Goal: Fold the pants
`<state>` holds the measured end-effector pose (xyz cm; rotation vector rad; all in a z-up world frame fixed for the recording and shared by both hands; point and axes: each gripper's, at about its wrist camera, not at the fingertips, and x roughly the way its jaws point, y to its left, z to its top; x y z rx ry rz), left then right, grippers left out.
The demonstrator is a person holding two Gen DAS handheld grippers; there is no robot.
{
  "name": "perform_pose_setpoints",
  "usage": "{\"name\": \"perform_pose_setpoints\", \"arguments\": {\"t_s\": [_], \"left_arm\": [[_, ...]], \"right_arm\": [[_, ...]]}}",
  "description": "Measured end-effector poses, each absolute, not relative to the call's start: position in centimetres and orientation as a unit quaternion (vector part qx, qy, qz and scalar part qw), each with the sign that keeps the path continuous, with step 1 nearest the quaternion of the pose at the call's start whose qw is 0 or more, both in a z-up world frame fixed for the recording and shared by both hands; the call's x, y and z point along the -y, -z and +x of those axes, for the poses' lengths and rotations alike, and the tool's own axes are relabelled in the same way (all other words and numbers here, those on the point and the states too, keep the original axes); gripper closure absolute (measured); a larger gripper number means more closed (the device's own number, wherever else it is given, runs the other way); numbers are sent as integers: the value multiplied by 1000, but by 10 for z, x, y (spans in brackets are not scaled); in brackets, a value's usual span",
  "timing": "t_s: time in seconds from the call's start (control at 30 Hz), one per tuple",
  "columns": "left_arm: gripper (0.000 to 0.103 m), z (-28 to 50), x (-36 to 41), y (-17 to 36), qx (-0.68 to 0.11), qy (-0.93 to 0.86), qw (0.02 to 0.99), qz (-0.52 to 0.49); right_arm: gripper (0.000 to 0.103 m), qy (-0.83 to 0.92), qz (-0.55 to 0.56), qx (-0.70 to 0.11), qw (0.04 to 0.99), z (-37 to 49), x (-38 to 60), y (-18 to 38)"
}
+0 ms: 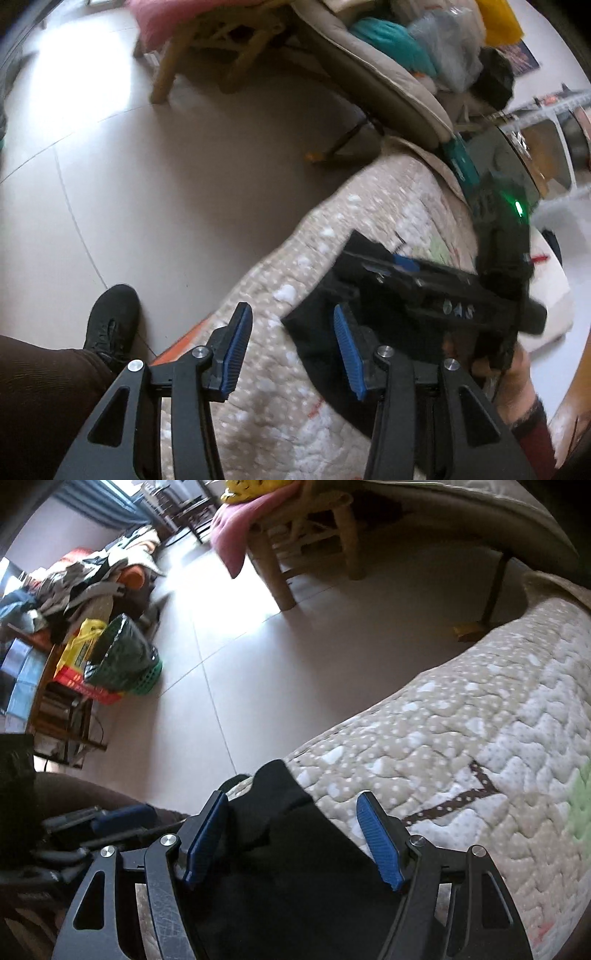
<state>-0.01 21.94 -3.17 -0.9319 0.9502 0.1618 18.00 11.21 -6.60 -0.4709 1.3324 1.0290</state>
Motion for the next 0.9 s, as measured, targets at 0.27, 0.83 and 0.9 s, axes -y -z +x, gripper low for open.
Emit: {"name": "perform_pose_setpoints", "arguments": {"t_s": [0.27, 0.83, 0.9], "left_arm": [[57, 19, -192, 55, -498, -49, 762, -412], [45, 18, -183, 39, -488, -39, 787, -375], [45, 22, -188, 59, -514, -44, 755, -405]], "right_arm": [[30, -463, -185, -603, 622, 182, -105, 63], [30, -449, -181, -625, 612, 185, -107, 69], [30, -451, -185, -624, 611, 184, -107, 69]]}}
